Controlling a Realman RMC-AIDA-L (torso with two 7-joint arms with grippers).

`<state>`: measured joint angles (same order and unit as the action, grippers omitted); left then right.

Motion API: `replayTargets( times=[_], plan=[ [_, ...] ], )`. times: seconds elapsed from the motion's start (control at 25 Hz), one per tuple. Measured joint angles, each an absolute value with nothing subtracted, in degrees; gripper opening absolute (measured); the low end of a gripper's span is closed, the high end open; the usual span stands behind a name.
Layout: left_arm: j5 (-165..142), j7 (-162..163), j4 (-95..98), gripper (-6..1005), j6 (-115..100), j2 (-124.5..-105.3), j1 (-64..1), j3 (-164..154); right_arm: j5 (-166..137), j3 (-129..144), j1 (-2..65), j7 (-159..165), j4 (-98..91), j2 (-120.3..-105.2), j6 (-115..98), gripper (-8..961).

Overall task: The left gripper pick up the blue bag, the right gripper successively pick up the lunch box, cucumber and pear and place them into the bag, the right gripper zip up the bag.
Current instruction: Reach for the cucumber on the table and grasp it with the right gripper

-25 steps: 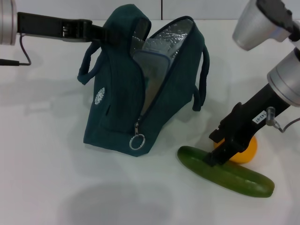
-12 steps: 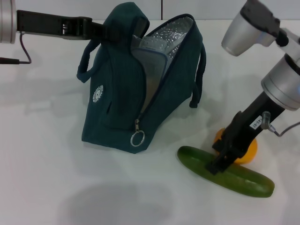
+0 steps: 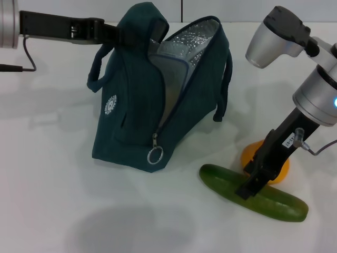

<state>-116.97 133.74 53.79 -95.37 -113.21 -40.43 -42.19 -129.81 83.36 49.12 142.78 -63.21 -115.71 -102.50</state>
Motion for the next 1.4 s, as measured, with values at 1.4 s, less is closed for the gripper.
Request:
replayTargets(
  times=[1.4],
  plan=[
    [-116.36, 132.92, 53.79, 51, -95.54, -113.66, -39.62, -42.19, -130.85, 95.79, 51.65, 142.73, -58.9, -116.19, -93.85, 858]
  ],
)
